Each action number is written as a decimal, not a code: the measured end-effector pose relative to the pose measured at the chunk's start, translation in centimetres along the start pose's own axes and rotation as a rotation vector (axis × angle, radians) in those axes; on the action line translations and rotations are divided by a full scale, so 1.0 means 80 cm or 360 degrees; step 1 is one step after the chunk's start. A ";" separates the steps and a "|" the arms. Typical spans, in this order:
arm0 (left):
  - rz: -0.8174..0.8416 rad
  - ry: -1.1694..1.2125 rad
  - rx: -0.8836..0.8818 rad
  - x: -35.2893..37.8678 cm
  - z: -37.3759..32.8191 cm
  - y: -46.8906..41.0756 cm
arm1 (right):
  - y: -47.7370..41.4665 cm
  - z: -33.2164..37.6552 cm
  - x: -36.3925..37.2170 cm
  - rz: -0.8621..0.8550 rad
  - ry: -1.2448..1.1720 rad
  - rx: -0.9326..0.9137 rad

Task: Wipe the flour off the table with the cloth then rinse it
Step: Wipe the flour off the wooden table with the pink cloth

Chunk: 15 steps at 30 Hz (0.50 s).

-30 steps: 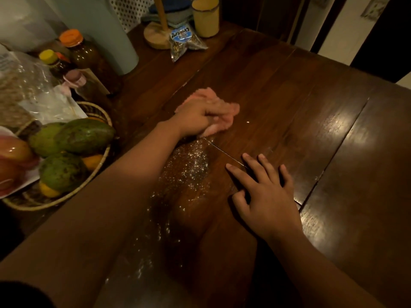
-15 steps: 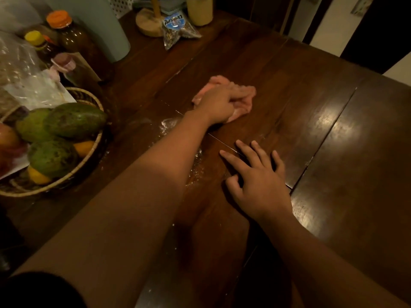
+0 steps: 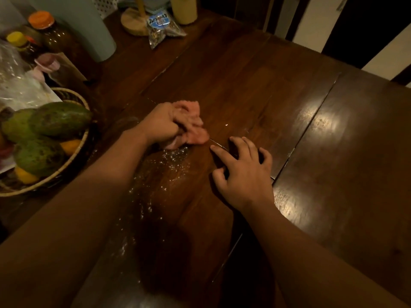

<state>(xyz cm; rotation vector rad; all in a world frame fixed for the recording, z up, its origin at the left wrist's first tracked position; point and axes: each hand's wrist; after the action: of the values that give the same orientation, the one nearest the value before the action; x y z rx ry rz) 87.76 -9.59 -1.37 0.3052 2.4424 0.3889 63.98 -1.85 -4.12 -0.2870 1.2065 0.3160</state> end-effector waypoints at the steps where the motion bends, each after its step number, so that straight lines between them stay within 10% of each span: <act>1: -0.0189 -0.0008 0.0012 0.006 -0.006 -0.006 | 0.000 0.000 0.000 -0.0027 0.0015 0.0017; 5: -0.0509 -0.0205 0.0099 0.049 -0.047 -0.041 | 0.002 0.002 0.001 -0.0063 0.0089 0.0085; 15: 0.0131 -0.0384 0.0452 0.047 -0.029 -0.012 | 0.006 0.003 0.000 -0.0077 0.0114 0.0058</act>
<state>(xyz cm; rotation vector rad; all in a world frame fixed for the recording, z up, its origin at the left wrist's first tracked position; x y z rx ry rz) 83.27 -9.76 -2.08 0.5423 2.2490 0.0336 64.05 -1.33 -4.07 -0.2978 1.2725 0.2433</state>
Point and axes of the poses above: each hand's wrist, its own y-axis away from the middle knuckle, its own x-axis out of the palm, z = x × y, and after that the axes turned 4 degrees about -x, right-handed
